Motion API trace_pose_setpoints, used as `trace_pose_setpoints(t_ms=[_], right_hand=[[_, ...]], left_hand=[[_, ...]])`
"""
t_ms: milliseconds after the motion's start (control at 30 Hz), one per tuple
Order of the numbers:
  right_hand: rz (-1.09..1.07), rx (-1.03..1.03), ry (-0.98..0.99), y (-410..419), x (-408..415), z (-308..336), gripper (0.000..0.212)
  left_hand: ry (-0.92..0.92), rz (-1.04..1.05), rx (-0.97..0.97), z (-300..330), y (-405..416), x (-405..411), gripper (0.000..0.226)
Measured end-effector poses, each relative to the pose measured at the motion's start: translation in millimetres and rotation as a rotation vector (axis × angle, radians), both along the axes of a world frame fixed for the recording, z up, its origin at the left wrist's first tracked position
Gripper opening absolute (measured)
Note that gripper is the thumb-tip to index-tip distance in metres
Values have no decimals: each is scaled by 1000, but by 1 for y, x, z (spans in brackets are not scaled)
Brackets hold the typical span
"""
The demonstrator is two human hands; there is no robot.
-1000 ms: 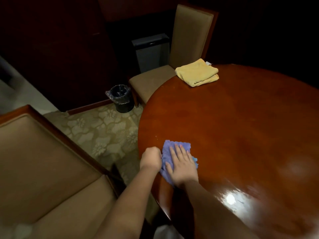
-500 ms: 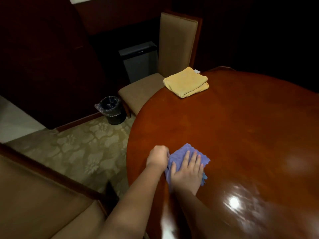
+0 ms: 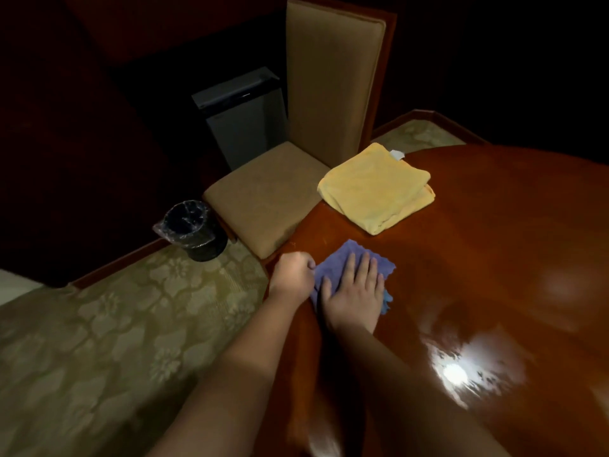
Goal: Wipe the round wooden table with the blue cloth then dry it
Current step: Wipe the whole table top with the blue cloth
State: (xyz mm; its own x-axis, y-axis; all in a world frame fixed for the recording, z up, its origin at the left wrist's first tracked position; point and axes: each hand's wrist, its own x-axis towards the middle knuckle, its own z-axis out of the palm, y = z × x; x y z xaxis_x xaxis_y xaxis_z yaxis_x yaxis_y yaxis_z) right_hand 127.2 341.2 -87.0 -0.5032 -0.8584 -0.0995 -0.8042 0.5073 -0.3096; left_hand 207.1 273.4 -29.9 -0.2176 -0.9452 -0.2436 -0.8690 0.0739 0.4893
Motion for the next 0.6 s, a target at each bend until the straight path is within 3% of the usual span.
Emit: trace_pose_setpoints(t_ms=[100, 233, 333, 600], right_hand=[[39, -19, -2, -38, -3, 2, 88], [144, 62, 15, -77, -7, 4, 74], [301, 68, 33, -96, -14, 5, 81], [685, 57, 70, -87, -19, 6, 93]], left_hand=[[27, 49, -29, -4, -32, 3, 25], [59, 133, -34, -11, -63, 8, 29], [60, 154, -25, -12, -72, 19, 27], [-83, -84, 45, -1, -45, 49, 18]])
